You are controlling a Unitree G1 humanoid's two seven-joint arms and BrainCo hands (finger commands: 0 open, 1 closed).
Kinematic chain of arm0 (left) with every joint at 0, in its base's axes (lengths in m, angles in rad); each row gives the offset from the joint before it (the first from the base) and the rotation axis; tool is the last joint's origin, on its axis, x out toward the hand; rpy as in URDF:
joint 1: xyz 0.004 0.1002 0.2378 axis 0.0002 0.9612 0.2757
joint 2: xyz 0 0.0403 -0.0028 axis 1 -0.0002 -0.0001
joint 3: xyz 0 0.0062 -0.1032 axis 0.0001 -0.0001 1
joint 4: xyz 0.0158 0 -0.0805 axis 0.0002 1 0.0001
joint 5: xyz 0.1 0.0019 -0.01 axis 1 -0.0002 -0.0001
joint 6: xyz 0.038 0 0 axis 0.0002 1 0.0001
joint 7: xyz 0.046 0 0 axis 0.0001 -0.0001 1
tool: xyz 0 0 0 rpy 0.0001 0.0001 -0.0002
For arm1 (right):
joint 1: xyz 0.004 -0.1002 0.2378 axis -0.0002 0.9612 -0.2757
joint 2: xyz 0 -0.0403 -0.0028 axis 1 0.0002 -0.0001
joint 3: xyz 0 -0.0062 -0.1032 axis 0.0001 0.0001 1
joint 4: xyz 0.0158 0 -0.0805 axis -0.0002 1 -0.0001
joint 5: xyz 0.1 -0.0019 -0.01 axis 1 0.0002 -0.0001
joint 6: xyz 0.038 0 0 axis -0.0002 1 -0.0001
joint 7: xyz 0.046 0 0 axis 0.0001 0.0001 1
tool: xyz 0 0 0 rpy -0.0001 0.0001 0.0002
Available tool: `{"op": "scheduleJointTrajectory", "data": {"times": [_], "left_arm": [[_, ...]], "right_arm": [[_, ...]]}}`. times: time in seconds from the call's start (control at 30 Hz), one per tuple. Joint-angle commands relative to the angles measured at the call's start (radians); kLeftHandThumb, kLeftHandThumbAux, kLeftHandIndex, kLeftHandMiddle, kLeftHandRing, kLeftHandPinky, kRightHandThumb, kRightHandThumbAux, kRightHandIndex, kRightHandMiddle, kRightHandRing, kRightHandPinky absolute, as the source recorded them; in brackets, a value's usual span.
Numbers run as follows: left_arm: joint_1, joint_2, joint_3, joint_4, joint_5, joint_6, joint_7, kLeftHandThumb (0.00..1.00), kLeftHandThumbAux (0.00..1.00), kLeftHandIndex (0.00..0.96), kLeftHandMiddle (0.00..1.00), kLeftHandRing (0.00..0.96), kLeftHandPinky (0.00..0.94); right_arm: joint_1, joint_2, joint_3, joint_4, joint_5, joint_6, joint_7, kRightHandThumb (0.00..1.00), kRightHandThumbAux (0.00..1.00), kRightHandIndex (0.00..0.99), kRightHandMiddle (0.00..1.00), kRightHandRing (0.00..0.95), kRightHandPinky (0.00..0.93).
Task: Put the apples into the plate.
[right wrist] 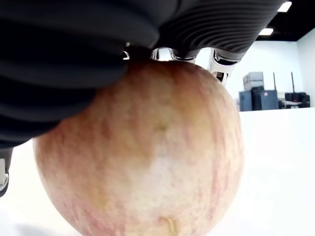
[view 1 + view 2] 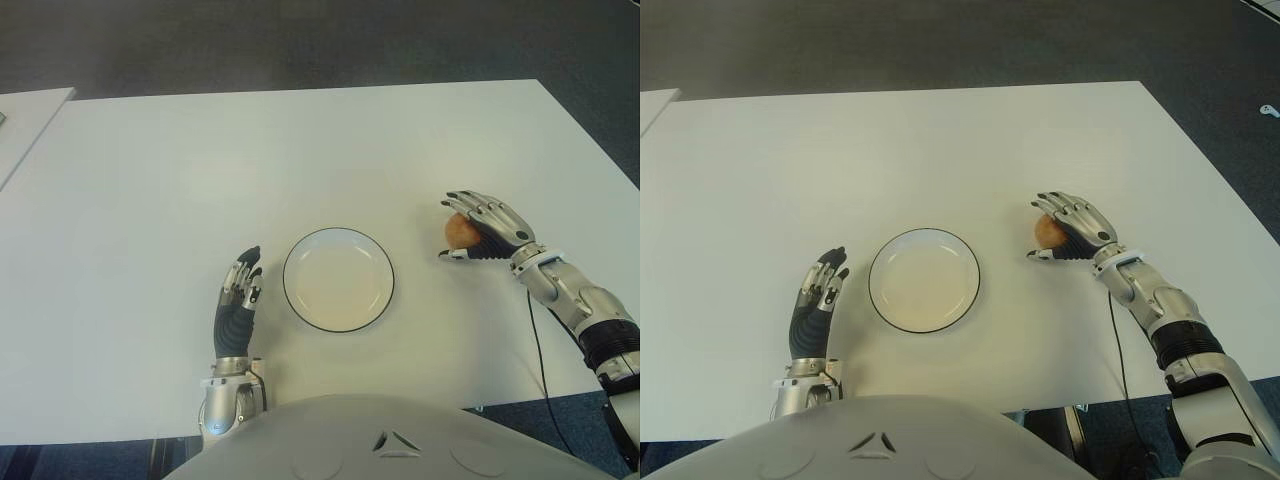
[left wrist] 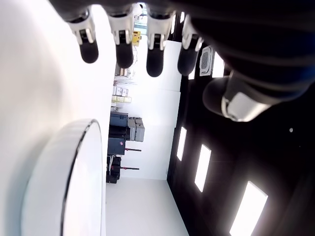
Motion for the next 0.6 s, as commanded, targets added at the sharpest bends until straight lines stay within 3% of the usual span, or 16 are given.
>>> {"op": "scheduleJointTrajectory", "data": {"times": [0.03, 0.6], "left_arm": [[0.000, -0.016, -0.003, 0.000, 0.005, 0.000, 0.013, 0.198, 0.437, 0.163, 0.137, 0.093, 0.055], [0.004, -0.012, 0.000, -0.005, -0.001, -0.001, 0.009, 0.184, 0.438, 0.171, 0.127, 0.083, 0.061]], "right_arm": [[-0.017, 0.013, 0.022, 0.035, -0.014, -0.022, -0.016, 0.331, 0.412, 0.101, 0.069, 0.071, 0.131], [-0.050, 0.056, 0.053, 0.127, 0.000, -0.034, -0.028, 0.324, 0.421, 0.078, 0.051, 0.045, 0.089]]}}
